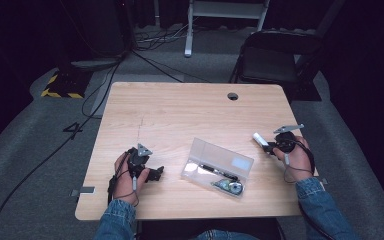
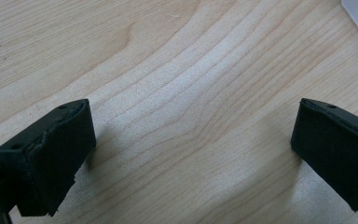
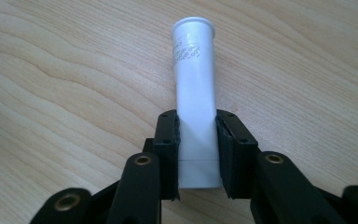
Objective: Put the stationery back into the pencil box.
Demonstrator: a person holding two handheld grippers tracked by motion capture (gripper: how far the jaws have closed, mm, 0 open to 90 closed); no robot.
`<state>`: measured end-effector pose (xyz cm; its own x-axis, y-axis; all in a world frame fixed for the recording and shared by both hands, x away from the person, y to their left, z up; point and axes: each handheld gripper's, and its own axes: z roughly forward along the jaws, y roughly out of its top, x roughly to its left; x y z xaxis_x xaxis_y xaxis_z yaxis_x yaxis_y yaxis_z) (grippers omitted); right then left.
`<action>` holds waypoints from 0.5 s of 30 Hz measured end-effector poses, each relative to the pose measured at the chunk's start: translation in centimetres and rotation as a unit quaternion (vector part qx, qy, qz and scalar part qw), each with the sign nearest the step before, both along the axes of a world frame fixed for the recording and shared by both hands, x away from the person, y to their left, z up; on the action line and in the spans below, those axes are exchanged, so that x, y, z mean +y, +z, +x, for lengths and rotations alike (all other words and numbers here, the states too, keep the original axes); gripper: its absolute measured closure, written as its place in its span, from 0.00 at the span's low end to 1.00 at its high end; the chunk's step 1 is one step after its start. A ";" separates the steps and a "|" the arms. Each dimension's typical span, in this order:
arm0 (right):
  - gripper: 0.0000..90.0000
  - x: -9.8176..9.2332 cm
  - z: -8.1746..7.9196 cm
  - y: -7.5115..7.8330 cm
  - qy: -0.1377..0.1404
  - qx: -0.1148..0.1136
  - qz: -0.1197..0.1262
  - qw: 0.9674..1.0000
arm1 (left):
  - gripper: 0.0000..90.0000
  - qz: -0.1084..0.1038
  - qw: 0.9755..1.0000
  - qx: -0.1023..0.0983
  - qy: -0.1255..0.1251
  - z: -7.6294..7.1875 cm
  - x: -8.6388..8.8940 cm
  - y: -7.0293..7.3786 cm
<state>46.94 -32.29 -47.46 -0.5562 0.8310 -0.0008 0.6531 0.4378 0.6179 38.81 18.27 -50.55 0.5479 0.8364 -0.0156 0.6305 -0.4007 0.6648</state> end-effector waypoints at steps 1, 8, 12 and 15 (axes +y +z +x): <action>0.79 0.0 0.0 0.0 0.000 0.000 0.000 1.000 | 0.00 0.000 1.000 0.000 0.000 0.0 0.0 0.0; 0.79 0.1 -0.3 1.3 0.007 -0.016 0.009 1.000 | 0.00 0.001 1.000 -0.001 0.000 0.0 0.0 0.0; 0.79 0.3 -0.6 2.1 0.011 -0.026 0.012 1.000 | 0.00 0.001 1.000 -0.001 0.000 0.0 0.0 0.0; 0.79 0.6 -0.8 2.6 0.019 -0.028 0.017 0.999 | 0.00 0.002 1.000 -0.001 -0.001 0.0 0.0 0.0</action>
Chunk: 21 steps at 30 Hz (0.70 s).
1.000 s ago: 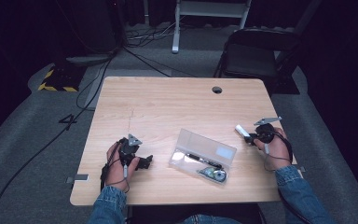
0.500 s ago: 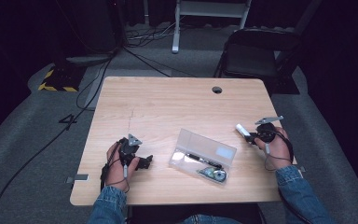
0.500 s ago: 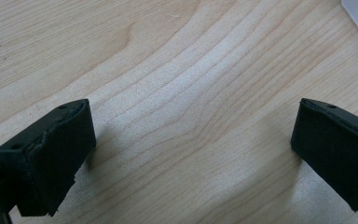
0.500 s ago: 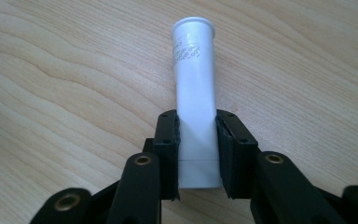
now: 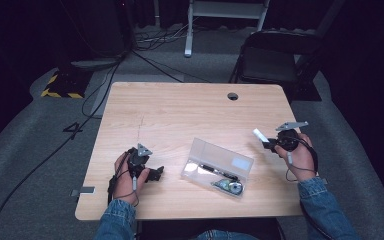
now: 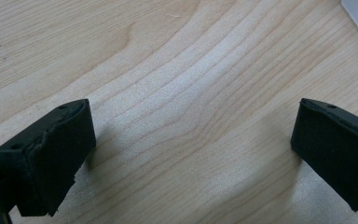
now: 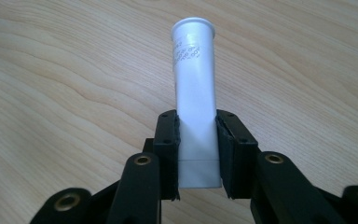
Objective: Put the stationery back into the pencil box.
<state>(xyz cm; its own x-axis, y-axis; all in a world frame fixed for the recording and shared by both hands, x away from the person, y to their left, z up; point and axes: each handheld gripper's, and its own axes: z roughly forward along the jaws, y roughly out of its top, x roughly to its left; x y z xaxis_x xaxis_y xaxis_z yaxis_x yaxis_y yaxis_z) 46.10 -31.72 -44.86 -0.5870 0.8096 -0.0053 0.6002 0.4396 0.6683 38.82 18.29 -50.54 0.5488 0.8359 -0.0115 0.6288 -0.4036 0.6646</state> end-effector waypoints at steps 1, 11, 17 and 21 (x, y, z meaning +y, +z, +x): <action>0.79 0.1 -0.1 0.2 0.004 -0.003 0.000 1.000 | 0.00 -0.002 1.000 0.001 0.000 0.0 0.0 0.0; 0.79 2.1 -1.5 2.6 0.039 -0.025 0.006 0.999 | 0.00 -0.002 1.000 0.001 0.001 0.0 0.0 0.0; 0.79 3.4 -2.6 4.1 0.069 -0.035 0.016 0.997 | 0.00 -0.002 1.000 0.001 0.000 0.0 0.0 0.0; 0.79 4.1 -3.2 4.8 0.087 -0.041 0.016 0.995 | 0.00 -0.002 1.000 0.001 0.000 0.0 0.0 0.0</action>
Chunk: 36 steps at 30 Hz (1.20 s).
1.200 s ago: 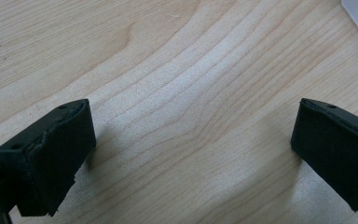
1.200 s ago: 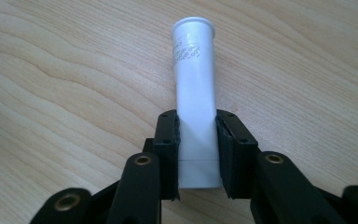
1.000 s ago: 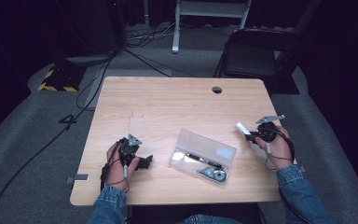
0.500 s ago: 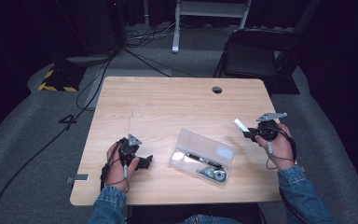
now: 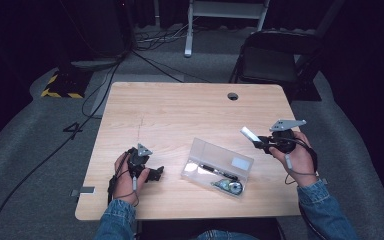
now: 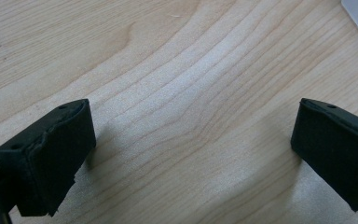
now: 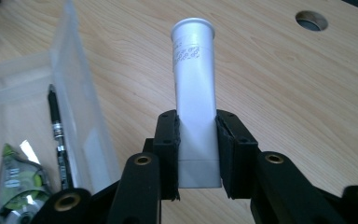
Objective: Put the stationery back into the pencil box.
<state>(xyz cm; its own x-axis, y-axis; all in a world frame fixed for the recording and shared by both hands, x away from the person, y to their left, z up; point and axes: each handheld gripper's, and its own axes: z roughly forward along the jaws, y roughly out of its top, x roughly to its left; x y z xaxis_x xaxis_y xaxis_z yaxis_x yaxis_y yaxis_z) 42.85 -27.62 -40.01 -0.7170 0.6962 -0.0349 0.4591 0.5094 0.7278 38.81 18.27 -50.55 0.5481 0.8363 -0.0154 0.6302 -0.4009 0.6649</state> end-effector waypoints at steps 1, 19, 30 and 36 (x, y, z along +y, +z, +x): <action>0.79 0.3 -0.2 0.2 0.007 -0.001 0.001 1.000 | 0.00 0.000 1.000 0.000 0.000 0.0 0.0 0.0; 0.79 4.1 -2.6 2.2 0.107 -0.006 0.007 0.994 | 0.00 0.001 1.000 -0.001 -0.012 -0.4 0.2 0.0; 0.79 6.5 -3.3 2.0 0.152 0.002 -0.006 0.988 | 0.00 -0.005 1.000 0.002 -0.011 -1.2 0.5 0.0; 0.79 7.5 -3.3 1.7 0.169 0.008 -0.012 0.986 | 0.00 -0.002 1.000 -0.001 -0.013 -1.4 0.7 0.0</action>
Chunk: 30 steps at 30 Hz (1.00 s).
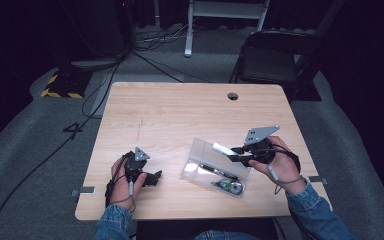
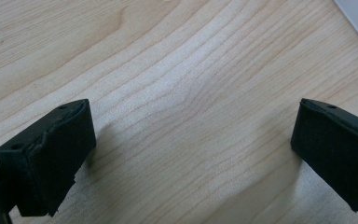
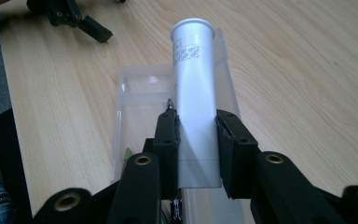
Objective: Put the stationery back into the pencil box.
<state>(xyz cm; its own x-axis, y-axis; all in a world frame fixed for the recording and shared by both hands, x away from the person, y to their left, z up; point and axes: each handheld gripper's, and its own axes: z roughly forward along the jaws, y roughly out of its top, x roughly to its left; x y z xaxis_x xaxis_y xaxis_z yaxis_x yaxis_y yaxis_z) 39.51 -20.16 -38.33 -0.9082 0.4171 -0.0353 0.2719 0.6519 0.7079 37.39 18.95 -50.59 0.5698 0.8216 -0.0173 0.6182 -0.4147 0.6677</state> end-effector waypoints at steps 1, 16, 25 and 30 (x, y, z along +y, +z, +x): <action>0.79 0.2 0.0 -0.1 0.003 0.002 -0.001 1.000 | 0.00 0.000 1.000 0.000 0.000 0.0 0.0 0.0; 0.79 2.7 -0.3 -2.8 0.041 0.024 -0.035 0.998 | 0.00 0.001 1.000 0.000 -0.001 0.1 0.0 0.0; 0.79 4.3 -0.3 -4.9 0.062 0.039 -0.068 0.995 | 0.00 0.001 1.000 0.000 -0.001 0.1 0.0 0.0; 0.79 4.6 -0.2 -5.6 0.064 0.043 -0.080 0.994 | 0.00 0.001 1.000 0.000 -0.001 0.1 0.0 0.0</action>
